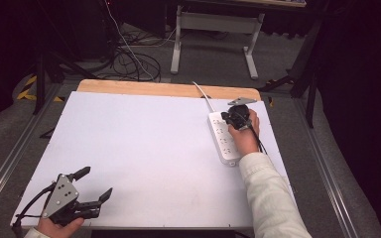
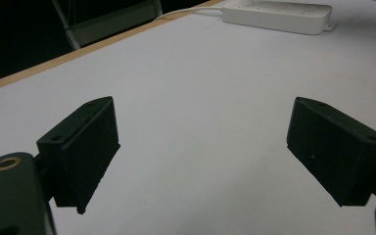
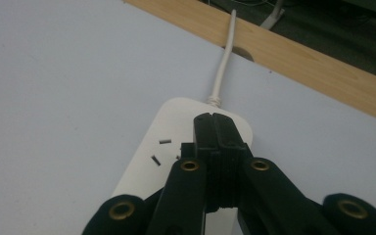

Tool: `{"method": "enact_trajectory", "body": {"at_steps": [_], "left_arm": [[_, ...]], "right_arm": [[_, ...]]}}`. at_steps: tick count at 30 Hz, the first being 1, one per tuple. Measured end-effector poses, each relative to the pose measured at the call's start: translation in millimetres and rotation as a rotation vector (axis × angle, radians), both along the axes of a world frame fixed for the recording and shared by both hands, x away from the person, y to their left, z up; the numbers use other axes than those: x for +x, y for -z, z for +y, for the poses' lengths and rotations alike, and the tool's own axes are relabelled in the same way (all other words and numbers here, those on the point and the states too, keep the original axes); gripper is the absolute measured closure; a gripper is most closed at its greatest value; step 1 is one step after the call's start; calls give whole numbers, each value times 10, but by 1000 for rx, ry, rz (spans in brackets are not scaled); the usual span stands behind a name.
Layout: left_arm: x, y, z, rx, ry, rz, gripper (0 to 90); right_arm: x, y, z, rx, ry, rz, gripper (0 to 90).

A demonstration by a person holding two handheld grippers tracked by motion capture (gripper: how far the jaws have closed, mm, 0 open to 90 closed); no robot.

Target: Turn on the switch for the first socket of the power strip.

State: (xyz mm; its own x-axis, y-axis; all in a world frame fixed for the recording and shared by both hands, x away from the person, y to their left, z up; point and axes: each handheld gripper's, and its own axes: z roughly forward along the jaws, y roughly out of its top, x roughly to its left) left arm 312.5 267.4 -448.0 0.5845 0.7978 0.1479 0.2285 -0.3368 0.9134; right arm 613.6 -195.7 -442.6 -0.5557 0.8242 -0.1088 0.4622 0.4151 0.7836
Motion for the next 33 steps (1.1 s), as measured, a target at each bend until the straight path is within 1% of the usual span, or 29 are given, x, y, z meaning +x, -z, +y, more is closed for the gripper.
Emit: {"method": "enact_trajectory", "body": {"at_steps": [3, 8, 11, 12, 18, 22, 29, 31, 32, 33], "left_arm": [[-2, 0, -2, 2, 0, -1, 127], [-4, -2, -2, 3, 1, -3, 127], [-5, -3, -4, 4, 0, -4, 127], [-5, -3, -4, 4, 1, -3, 127], [-6, -3, -6, 5, -1, -4, 126], [-7, -3, -5, 4, -1, -4, 126], [-8, -5, -6, 2, 0, -3, 127], [-6, -6, -6, 6, 0, -4, 127], [-7, -6, -8, 4, -1, -5, 127], [-7, -6, -9, 3, -1, -5, 127]], "right_arm": [[-33, -76, -12, 13, -4, -5, 900], [-114, -163, -21, 7, -12, -1, 900], [-178, -255, -8, 33, -27, -30, 900], [-214, -312, -15, 57, -32, -40, 900], [-285, -384, -18, 61, -41, -42, 900], [-332, -439, -31, 81, -45, -47, 900], [-392, -499, -53, 83, -58, -53, 900], [-415, -520, -71, 102, -57, -45, 900], [-429, -530, -82, 109, -63, -41, 849], [-447, -542, -86, 121, -65, -41, 762]]}}
